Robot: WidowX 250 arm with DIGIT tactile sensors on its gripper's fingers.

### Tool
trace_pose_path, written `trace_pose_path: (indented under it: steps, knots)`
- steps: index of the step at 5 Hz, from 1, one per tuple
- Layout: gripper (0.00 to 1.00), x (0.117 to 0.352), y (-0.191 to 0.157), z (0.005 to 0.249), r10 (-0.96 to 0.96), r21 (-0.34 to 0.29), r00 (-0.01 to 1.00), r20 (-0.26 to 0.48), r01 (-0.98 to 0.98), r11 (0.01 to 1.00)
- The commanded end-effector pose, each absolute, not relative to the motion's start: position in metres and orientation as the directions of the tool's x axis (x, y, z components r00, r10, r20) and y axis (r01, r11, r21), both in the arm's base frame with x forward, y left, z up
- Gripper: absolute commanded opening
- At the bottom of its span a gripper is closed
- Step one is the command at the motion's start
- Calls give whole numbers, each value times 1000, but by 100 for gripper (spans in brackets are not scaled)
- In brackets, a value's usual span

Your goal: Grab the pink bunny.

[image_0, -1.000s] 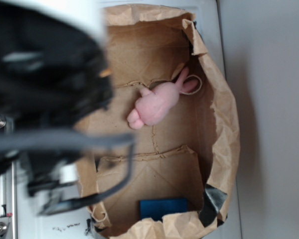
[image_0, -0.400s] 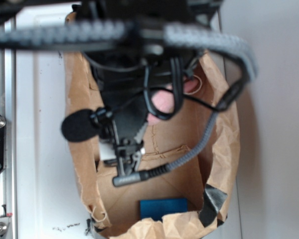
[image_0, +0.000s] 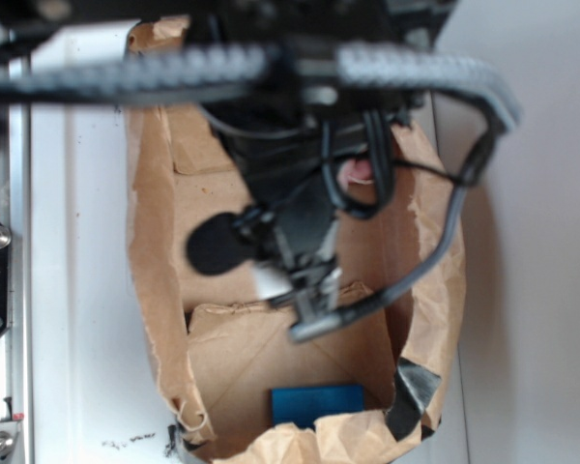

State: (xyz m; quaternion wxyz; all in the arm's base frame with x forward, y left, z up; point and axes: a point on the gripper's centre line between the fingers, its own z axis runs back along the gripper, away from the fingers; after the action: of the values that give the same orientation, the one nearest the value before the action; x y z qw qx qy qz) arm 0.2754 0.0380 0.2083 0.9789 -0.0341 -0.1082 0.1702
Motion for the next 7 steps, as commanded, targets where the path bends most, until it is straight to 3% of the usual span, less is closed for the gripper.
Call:
trace_pose_path:
  steps: [1, 2, 3, 7]
  knots:
    - [100, 293, 42, 196, 499, -158, 825, 266, -474, 867]
    - [100, 295, 41, 177, 472, -139, 832, 293, -451, 882]
    - [100, 297, 44, 165, 344, -194, 904, 252, -301, 934]
    - [100, 297, 44, 165, 344, -194, 904, 252, -301, 934]
